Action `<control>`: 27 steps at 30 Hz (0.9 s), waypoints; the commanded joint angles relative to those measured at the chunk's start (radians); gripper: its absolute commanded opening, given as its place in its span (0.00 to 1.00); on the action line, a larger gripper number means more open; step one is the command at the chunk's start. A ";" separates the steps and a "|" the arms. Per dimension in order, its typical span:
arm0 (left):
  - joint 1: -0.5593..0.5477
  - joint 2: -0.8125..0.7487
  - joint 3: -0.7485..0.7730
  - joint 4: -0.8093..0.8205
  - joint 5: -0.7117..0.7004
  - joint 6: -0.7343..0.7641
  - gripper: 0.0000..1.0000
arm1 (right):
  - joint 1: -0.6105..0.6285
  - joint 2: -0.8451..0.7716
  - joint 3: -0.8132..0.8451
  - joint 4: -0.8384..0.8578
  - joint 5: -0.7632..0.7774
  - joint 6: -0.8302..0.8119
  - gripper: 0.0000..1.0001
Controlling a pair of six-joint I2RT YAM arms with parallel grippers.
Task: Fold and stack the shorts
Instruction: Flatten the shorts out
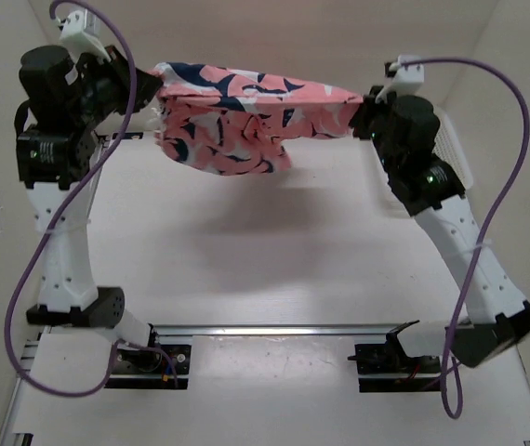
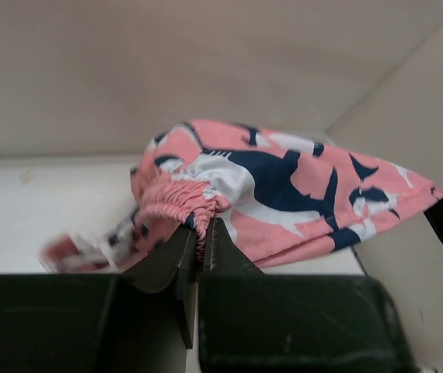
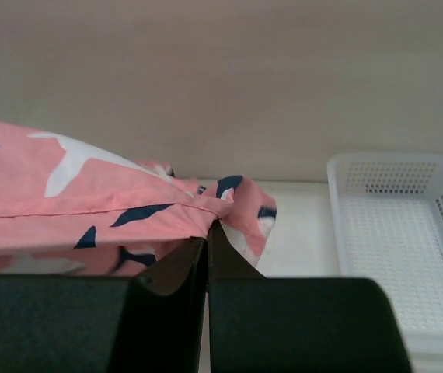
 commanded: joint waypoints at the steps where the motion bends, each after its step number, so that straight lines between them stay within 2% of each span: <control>1: 0.002 -0.172 -0.229 0.025 -0.034 0.064 0.10 | 0.024 -0.140 -0.220 0.019 0.085 -0.016 0.00; 2: 0.002 -0.212 -0.314 0.025 -0.034 0.078 0.10 | 0.045 -0.180 -0.289 0.019 0.096 -0.005 0.00; 3: 0.002 -0.252 -0.402 0.025 -0.044 0.078 0.10 | 0.056 -0.220 -0.428 0.019 0.108 0.030 0.00; 4: 0.002 -0.330 -0.582 0.025 -0.056 0.090 0.10 | 0.068 -0.295 -0.495 0.000 0.122 0.054 0.00; 6: 0.002 -0.407 -0.771 0.025 -0.067 0.068 0.10 | 0.108 -0.364 -0.671 -0.032 0.157 0.114 0.00; 7: 0.002 -0.443 -0.863 0.025 -0.077 0.058 0.20 | 0.123 -0.419 -0.719 -0.079 0.157 0.180 0.00; 8: 0.002 -0.504 -1.042 0.025 -0.090 0.025 0.36 | 0.155 -0.450 -0.791 -0.134 0.171 0.214 0.09; 9: 0.002 -0.550 -1.199 0.025 -0.090 -0.018 0.58 | 0.189 -0.450 -0.813 -0.167 0.186 0.270 0.23; 11: 0.002 -0.579 -1.310 0.035 -0.073 -0.049 0.82 | 0.218 -0.461 -0.839 -0.216 0.216 0.317 0.42; 12: 0.002 -0.589 -1.343 0.035 -0.073 -0.063 0.86 | 0.238 -0.461 -0.839 -0.245 0.228 0.329 0.57; 15: 0.002 -0.613 -1.354 0.035 -0.085 -0.083 0.92 | 0.238 -0.441 -0.788 -0.245 0.239 0.317 0.86; 16: 0.002 -0.613 -1.322 0.026 -0.085 -0.083 0.90 | 0.238 -0.411 -0.770 -0.245 0.249 0.317 0.95; 17: 0.002 -0.613 -1.303 0.011 -0.085 -0.083 0.85 | 0.238 -0.394 -0.747 -0.245 0.250 0.300 0.95; 18: 0.002 -0.613 -1.286 0.000 -0.085 -0.083 0.76 | 0.238 -0.377 -0.703 -0.245 0.250 0.288 0.95; 19: 0.002 -0.613 -1.274 -0.009 -0.097 -0.083 0.64 | 0.228 -0.343 -0.683 -0.245 0.234 0.288 0.86; 20: 0.002 -0.613 -1.265 -0.020 -0.111 -0.083 0.41 | 0.211 -0.325 -0.648 -0.245 0.210 0.288 0.76; 21: 0.002 -0.603 -1.265 -0.020 -0.111 -0.083 0.29 | 0.202 -0.286 -0.633 -0.245 0.135 0.300 0.64; 22: 0.002 -0.590 -1.297 -0.020 -0.129 -0.121 0.19 | 0.202 -0.265 -0.624 -0.245 0.093 0.309 0.43; 23: 0.002 -0.581 -1.318 -0.020 -0.139 -0.142 0.12 | 0.185 -0.242 -0.615 -0.245 0.055 0.324 0.32; 25: 0.002 -0.554 -1.401 0.008 -0.130 -0.201 0.10 | 0.173 -0.178 -0.606 -0.259 -0.028 0.364 0.14; 27: 0.002 -0.537 -1.471 0.069 -0.130 -0.244 0.19 | 0.137 -0.130 -0.621 -0.259 -0.156 0.392 0.11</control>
